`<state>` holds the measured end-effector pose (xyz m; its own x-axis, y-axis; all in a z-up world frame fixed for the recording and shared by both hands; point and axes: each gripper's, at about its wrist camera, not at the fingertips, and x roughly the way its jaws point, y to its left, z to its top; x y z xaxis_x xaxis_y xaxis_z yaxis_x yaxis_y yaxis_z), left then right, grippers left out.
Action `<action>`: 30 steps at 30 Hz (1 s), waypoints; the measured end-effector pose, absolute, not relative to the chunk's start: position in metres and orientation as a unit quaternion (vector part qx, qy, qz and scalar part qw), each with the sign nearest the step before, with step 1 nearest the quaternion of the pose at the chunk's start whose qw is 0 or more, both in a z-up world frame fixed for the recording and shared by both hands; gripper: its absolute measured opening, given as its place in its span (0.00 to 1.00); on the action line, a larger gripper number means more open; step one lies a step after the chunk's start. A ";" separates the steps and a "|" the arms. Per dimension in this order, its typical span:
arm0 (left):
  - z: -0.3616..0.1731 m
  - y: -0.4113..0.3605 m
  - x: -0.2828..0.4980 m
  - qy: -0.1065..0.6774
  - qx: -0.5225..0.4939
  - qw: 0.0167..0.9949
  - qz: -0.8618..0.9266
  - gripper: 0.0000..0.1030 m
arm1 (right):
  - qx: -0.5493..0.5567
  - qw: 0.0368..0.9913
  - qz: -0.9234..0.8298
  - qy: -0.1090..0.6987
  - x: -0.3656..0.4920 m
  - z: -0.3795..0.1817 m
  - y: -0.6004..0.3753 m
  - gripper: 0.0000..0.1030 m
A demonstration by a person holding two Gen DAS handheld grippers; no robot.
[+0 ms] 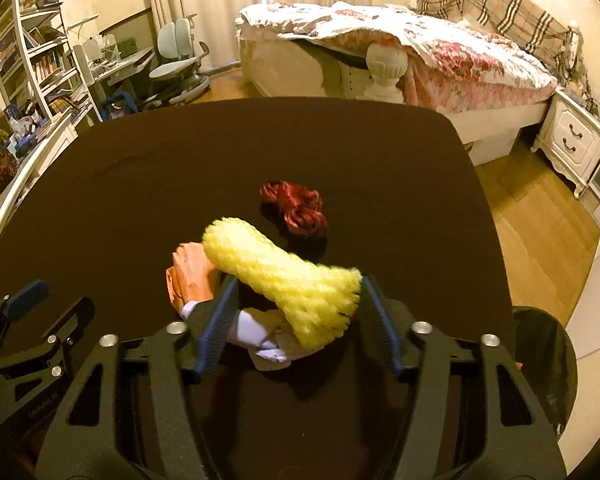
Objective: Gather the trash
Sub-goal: 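Grasp the yellow foam net sleeve with the right tool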
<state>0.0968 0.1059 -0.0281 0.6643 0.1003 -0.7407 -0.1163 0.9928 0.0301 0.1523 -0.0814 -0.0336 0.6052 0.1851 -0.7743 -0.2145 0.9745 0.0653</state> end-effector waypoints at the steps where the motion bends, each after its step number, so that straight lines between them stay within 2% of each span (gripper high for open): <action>1: -0.029 0.106 0.097 0.407 -0.011 0.912 0.058 0.76 | -0.016 0.894 0.113 0.433 0.151 -0.035 -0.081 0.50; 3: -0.029 0.106 0.098 0.409 -0.015 0.911 0.056 0.76 | -0.015 0.894 0.114 0.433 0.151 -0.036 -0.081 0.30; 5: -0.029 0.105 0.098 0.408 -0.016 0.911 0.054 0.76 | -0.012 0.892 0.116 0.437 0.148 -0.034 -0.081 0.30; 7: -0.029 0.102 0.098 0.408 -0.014 0.911 0.051 0.76 | -0.008 0.893 0.116 0.435 0.147 -0.033 -0.081 0.25; 20: -0.031 0.084 0.098 0.412 -0.003 0.910 0.032 0.76 | 0.019 0.912 0.084 0.402 0.133 -0.012 -0.121 0.23; 26: -0.033 0.078 0.097 0.413 0.002 0.910 0.027 0.76 | 0.028 0.910 0.045 0.412 0.121 -0.021 -0.156 0.23; 30: -0.033 0.077 0.098 0.413 0.003 0.910 0.028 0.76 | 0.025 0.904 0.044 0.425 0.110 -0.030 -0.162 0.27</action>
